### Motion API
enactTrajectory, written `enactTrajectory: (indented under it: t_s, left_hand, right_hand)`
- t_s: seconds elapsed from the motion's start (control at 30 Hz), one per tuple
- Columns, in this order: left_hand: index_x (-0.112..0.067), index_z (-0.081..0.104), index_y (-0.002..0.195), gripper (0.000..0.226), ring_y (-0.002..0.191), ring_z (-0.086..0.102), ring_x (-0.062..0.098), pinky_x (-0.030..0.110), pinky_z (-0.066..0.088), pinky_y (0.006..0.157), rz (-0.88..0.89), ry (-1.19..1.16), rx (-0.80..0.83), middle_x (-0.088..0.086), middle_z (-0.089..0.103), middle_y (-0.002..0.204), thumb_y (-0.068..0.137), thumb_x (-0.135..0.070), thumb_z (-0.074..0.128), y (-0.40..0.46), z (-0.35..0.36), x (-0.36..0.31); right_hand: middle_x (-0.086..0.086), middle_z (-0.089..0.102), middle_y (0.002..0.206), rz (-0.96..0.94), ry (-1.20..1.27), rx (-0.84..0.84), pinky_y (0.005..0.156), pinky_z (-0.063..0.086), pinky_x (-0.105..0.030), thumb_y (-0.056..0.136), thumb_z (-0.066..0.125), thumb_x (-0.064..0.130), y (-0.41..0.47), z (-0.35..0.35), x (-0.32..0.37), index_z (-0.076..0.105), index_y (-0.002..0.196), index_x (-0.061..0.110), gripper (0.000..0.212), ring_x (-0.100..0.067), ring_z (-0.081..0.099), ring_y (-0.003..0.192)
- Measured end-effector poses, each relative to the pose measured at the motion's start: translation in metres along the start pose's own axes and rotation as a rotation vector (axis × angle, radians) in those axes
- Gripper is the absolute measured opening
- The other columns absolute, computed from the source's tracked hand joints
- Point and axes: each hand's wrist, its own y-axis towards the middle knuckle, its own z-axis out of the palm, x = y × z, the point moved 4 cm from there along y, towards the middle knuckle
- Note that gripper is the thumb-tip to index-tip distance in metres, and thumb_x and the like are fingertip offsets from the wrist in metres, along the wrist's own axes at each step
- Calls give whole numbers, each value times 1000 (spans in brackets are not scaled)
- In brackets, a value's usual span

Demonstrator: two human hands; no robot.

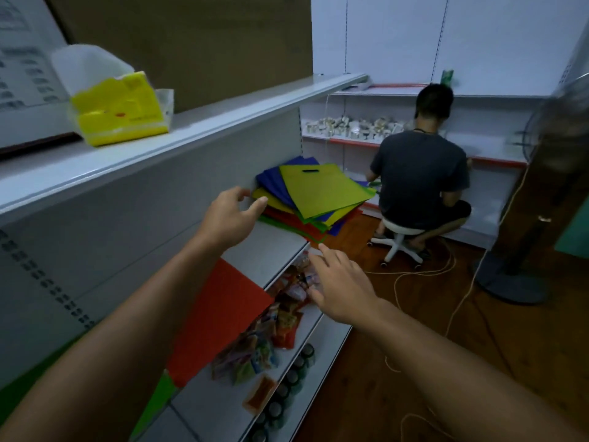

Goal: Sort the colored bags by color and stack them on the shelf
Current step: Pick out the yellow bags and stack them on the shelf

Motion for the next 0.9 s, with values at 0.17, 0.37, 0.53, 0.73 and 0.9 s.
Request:
enactTrajectory:
  t_s: [0.17,0.37,0.53,0.73,0.9]
  left_hand:
    - [-14,55,130,49,118,54,25,38,46,97,-26,-72,57,7,56,132,93,-45,55,81,38,-1]
    - [-14,53,133,54,120,53,23,42,43,104,-150,-197,116,6,56,133,90,-46,59,158,88,21]
    - [-15,43,142,64,125,50,25,45,41,106,-293,-231,154,7,50,140,90,-49,58,198,138,47]
    - [-13,40,143,62,126,48,26,40,43,102,-466,-228,117,9,48,142,92,-44,57,246,199,61]
    - [-14,37,145,61,125,47,28,33,41,90,-620,-239,136,10,45,144,94,-43,55,272,245,73]
  right_hand:
    - [-5,16,159,74,37,15,112,30,-43,96,49,46,75,-7,-53,20,151,19,68,-26,19,144]
    - [-5,27,153,150,83,58,109,33,-44,95,50,43,154,-1,-117,25,148,19,63,-26,25,139]
    - [-9,18,159,142,157,141,111,31,-49,96,50,48,215,15,-167,21,152,19,69,-32,19,144]
    - [-9,7,162,166,214,234,117,21,-50,99,47,46,310,39,-249,12,155,19,71,-31,6,149]
    - [-14,0,162,211,260,269,120,11,-50,98,43,55,367,65,-292,6,155,21,77,-33,-1,149]
